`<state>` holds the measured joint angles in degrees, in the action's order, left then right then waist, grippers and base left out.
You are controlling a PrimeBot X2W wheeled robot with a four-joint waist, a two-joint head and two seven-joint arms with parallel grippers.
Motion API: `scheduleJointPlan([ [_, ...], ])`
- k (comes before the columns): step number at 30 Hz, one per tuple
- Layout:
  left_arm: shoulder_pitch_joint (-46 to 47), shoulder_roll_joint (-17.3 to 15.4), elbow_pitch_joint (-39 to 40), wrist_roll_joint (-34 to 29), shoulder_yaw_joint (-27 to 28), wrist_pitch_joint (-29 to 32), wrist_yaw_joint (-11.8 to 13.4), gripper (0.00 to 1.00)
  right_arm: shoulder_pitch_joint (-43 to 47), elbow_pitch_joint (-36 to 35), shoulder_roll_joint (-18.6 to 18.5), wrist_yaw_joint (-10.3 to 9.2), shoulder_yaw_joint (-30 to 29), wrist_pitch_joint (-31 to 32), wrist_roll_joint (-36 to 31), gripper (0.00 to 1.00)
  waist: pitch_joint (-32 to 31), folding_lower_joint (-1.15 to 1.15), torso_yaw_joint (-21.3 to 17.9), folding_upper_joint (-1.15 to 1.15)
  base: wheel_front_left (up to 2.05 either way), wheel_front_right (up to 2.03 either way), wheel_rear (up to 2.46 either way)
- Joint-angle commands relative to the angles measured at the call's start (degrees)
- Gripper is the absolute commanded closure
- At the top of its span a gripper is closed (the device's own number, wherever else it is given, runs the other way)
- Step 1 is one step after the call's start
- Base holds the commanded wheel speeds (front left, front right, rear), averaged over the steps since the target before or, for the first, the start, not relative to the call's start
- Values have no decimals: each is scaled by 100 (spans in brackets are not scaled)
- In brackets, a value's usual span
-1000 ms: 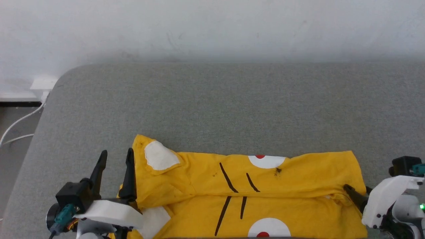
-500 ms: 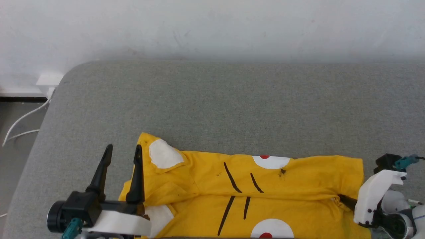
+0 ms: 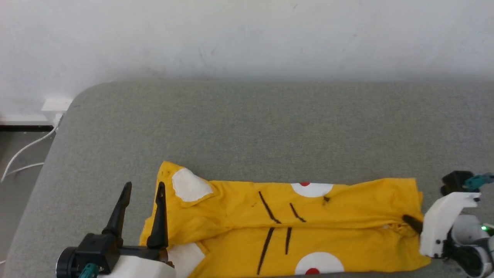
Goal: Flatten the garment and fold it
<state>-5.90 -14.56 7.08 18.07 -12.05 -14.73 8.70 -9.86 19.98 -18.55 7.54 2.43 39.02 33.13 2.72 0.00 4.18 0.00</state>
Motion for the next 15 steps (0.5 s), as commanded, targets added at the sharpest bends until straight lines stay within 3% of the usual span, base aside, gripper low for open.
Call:
scheduleJointPlan([
  [1,-61,26,-16,-14,14,-27,34,0,59,-42,-72,-5,-89,-47,-27,100,-43,0,-48,0,0,0,0],
  [6,-139,43,-39,21,32,-21,84,0,266,-179,-298,-5,-764,18,-207,100,-77,0,-184,0,0,0,0],
  [15,-170,-88,-99,32,83,139,140,0,588,-439,-493,-5,-2478,232,-655,100,-84,0,-319,0,0,0,0],
])
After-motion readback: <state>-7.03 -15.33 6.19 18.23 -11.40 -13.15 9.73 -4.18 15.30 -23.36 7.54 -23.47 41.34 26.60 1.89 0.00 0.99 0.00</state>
